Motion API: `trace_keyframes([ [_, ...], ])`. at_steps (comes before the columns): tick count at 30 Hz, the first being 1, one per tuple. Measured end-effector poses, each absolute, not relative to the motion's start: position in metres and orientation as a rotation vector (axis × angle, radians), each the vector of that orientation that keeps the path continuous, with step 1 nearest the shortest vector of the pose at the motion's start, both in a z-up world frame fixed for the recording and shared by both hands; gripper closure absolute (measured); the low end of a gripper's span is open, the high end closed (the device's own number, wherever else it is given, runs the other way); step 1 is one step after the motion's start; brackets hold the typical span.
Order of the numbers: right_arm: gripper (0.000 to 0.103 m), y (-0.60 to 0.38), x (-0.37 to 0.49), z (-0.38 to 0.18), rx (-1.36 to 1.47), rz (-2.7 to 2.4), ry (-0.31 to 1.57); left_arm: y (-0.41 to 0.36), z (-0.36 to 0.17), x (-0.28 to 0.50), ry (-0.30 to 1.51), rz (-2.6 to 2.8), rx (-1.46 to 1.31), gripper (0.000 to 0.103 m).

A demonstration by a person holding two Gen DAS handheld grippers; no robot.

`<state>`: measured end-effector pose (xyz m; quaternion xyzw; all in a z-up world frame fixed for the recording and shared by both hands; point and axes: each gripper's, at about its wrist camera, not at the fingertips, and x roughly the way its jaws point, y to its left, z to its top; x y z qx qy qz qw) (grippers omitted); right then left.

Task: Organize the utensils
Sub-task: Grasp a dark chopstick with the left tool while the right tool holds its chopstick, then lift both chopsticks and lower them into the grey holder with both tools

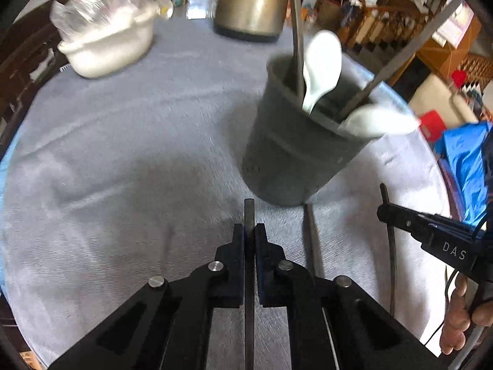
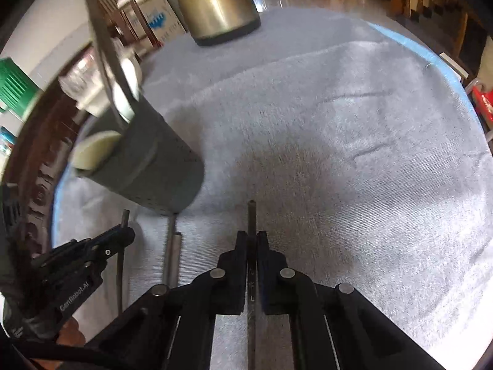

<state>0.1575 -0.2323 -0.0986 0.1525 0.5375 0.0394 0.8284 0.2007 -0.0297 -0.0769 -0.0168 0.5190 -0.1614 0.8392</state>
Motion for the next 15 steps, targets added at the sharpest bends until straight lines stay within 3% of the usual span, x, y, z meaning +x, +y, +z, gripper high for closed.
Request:
trace_keyframes([
  [15, 0.097, -0.237, 0.082, 0.007, 0.353, 0.153, 0.785, 0.009, 0.028, 0.131, 0.789, -0.326, -0.159, 0.097],
])
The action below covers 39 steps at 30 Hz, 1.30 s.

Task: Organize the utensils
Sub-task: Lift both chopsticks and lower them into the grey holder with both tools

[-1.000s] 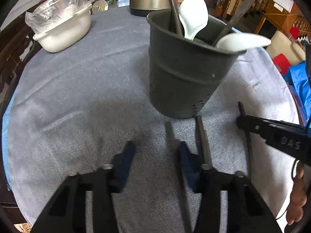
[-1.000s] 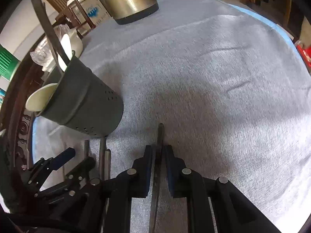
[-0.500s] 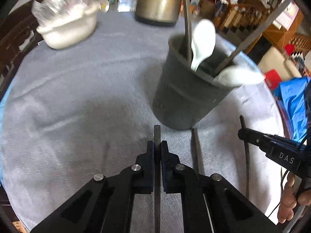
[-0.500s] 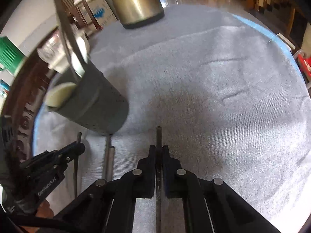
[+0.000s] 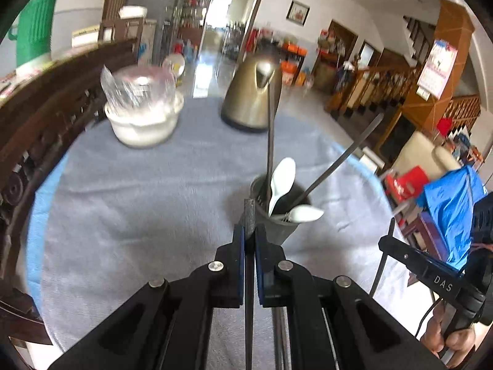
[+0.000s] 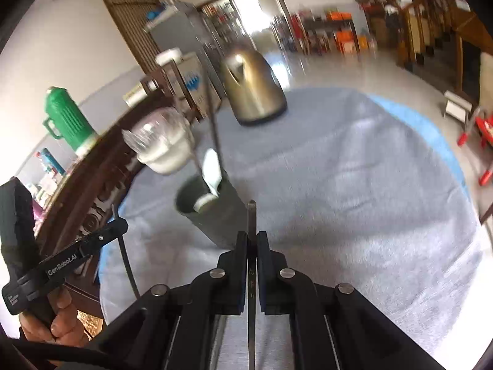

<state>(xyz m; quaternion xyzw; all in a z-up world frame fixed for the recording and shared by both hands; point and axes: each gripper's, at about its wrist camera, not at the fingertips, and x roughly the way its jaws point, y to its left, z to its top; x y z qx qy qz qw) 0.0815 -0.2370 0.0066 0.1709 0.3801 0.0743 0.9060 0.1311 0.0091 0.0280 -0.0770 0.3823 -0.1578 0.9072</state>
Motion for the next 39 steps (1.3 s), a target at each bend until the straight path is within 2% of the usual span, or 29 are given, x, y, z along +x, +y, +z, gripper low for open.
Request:
trace_keyframes([
  [10, 0.097, -0.219, 0.047, 0.067, 0.312, 0.152, 0.605, 0.031, 0.078, 0.097, 0.619, -0.309, -0.204, 0.097],
  [24, 0.097, -0.208, 0.028, 0.123, 0.267, 0.143, 0.446, 0.061, 0.116, 0.088, 0.392, -0.232, -0.332, 0.097],
  [31, 0.097, -0.211, 0.038, 0.156, 0.264, 0.127, 0.364, 0.058, 0.142, 0.11, 0.247, -0.205, -0.367, 0.097],
  [39, 0.097, -0.21, 0.062, 0.183, 0.279, 0.097, 0.275, 0.041, 0.15, 0.152, 0.191, -0.17, -0.384, 0.097],
])
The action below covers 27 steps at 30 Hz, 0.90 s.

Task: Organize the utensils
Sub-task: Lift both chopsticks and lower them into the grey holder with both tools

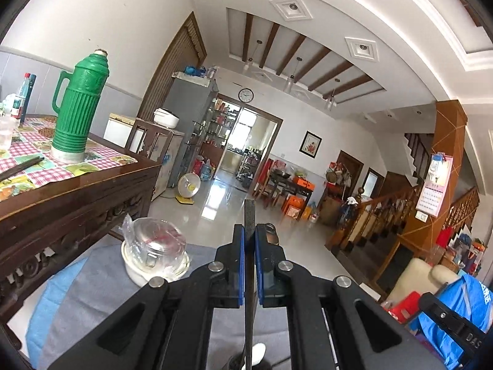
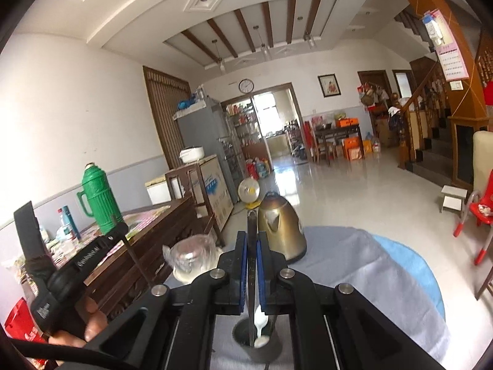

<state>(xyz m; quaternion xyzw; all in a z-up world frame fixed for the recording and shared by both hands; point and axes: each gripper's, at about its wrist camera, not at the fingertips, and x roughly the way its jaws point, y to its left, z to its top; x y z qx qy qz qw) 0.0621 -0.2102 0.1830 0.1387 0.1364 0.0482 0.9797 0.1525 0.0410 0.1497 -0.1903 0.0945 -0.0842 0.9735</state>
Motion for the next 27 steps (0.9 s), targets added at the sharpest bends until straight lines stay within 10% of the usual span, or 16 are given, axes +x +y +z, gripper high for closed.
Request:
trace_keyframes([
  [27, 0.093, -0.198, 0.14, 0.09, 0.302, 0.144, 0.614, 0.004, 0.048, 0.198, 0.441, -0.225, -0.226, 0.091],
])
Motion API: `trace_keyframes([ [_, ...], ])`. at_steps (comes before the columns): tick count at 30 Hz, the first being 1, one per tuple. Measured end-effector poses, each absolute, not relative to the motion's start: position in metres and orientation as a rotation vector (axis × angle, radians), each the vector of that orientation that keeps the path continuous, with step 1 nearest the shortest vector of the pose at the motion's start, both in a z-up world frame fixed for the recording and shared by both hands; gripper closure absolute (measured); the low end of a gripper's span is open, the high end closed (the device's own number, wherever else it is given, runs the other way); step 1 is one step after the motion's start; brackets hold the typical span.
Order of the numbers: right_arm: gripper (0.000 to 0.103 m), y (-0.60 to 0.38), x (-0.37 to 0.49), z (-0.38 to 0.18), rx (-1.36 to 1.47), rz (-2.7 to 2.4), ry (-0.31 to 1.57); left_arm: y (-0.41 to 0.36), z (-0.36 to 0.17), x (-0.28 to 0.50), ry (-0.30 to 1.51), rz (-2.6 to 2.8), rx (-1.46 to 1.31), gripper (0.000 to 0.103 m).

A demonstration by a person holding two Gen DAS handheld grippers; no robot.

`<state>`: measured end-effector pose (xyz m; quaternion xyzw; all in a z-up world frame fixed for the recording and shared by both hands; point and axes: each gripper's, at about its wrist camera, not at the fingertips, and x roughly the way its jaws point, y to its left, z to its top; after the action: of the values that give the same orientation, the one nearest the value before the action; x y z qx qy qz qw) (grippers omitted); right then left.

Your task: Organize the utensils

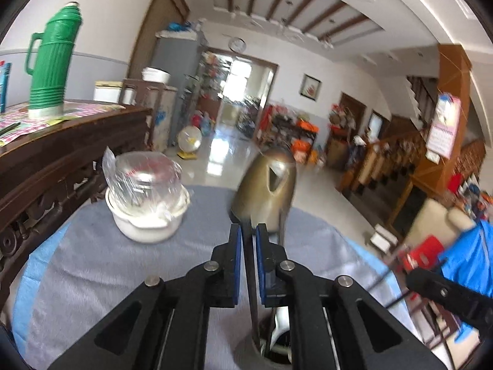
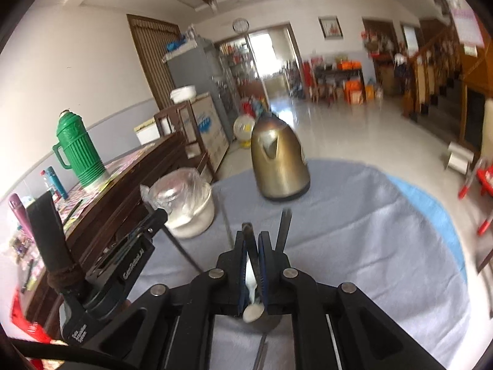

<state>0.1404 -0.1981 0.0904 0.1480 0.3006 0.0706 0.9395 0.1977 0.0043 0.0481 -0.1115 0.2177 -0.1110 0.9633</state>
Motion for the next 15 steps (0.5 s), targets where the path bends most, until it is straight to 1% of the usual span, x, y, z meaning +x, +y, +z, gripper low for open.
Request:
trace_keyframes([
  [1, 0.092, -0.201, 0.139, 0.088, 0.325, 0.155, 0.626, 0.007, 0.048, 0.192, 0.451, -0.239, -0.212, 0.075],
  [2, 0.092, -0.205, 0.136, 0.085, 0.353, 0.166, 0.634, 0.009, 0.049, 0.185, 0.457, -0.242, -0.2, 0.065],
  [3, 0.092, -0.21, 0.132, 0.083, 0.379, 0.174, 0.636, 0.013, 0.05, 0.176, 0.449, -0.234, -0.188, 0.049],
  [4, 0.092, -0.215, 0.126, 0.081, 0.406, 0.181, 0.633, 0.015, 0.051, 0.168, 0.439, -0.225, -0.178, 0.045],
  [7, 0.091, -0.229, 0.11, 0.075, 0.472, 0.195, 0.623, 0.023, 0.05, 0.144, 0.436, -0.202, -0.129, 0.044],
  [8, 0.09, -0.232, 0.106, 0.075, 0.486, 0.198, 0.622, 0.026, 0.046, 0.134, 0.451, -0.191, -0.117, 0.044],
  [15, 0.089, -0.25, 0.064, 0.059, 0.562, 0.209, 0.614, 0.041, 0.016, 0.088, 0.544, -0.145, -0.084, 0.043],
])
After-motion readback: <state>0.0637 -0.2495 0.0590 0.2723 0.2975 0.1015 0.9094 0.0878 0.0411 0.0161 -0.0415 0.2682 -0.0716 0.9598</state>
